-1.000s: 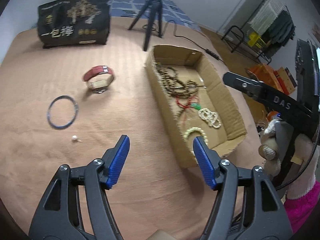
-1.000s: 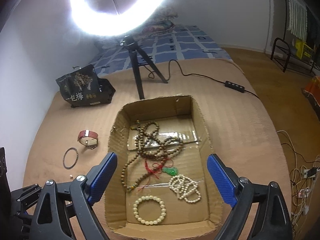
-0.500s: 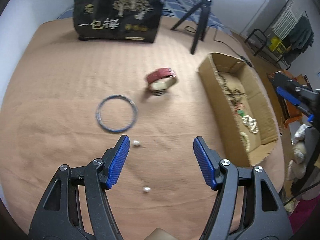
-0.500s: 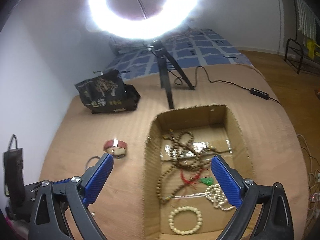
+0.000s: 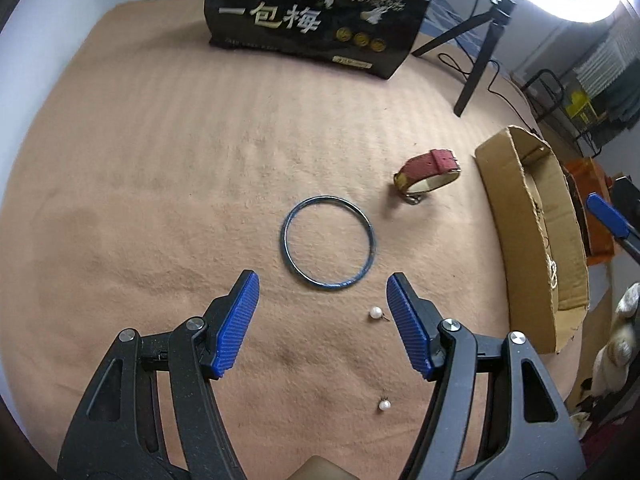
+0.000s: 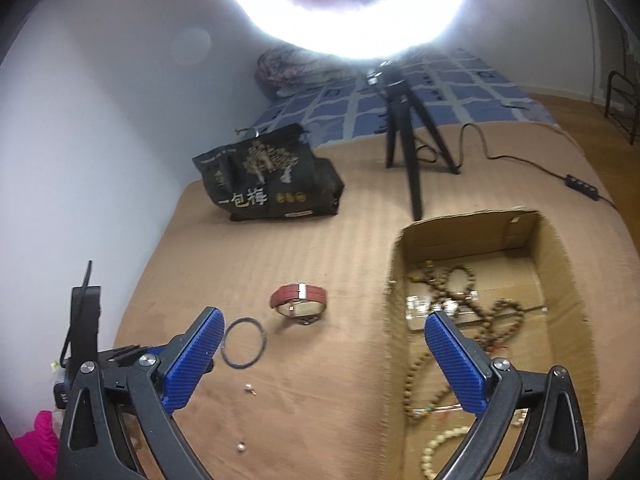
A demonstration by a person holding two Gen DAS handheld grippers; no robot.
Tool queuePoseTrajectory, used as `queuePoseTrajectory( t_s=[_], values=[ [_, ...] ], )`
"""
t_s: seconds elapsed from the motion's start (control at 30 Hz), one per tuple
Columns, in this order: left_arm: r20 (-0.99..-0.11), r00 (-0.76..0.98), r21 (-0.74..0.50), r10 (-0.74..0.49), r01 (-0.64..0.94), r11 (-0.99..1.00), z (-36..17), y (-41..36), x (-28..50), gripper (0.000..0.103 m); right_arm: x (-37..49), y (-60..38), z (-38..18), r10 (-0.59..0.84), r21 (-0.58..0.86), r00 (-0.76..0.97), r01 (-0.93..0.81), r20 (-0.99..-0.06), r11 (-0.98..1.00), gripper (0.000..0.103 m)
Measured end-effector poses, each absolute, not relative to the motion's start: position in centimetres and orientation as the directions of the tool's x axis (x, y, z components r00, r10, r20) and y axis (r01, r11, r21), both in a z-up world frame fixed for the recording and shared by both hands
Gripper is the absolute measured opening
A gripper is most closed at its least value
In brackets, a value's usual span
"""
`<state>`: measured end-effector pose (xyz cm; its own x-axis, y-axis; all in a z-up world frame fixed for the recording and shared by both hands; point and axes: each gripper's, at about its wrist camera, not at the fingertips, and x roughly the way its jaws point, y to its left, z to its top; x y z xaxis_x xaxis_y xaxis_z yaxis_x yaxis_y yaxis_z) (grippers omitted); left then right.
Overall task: Organize jewelry
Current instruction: 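Move the left tool toward the blue bangle while the right tool approaches the red watch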
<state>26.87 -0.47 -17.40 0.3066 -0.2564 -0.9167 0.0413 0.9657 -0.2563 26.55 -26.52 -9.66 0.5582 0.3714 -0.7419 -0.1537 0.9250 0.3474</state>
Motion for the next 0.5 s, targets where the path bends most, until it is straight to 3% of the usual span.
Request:
queuePoseTrajectory(
  t_s=[0.5],
  values=[
    [-0.906, 0.299, -0.297, -0.3, 0.053, 0.953, -19.6, -1.2, 28.4, 0.068, 31.9, -22.8, -13.0, 0.392, 0.361, 0.435, -0.157, -0.811, 0.919, 0.101]
  ],
)
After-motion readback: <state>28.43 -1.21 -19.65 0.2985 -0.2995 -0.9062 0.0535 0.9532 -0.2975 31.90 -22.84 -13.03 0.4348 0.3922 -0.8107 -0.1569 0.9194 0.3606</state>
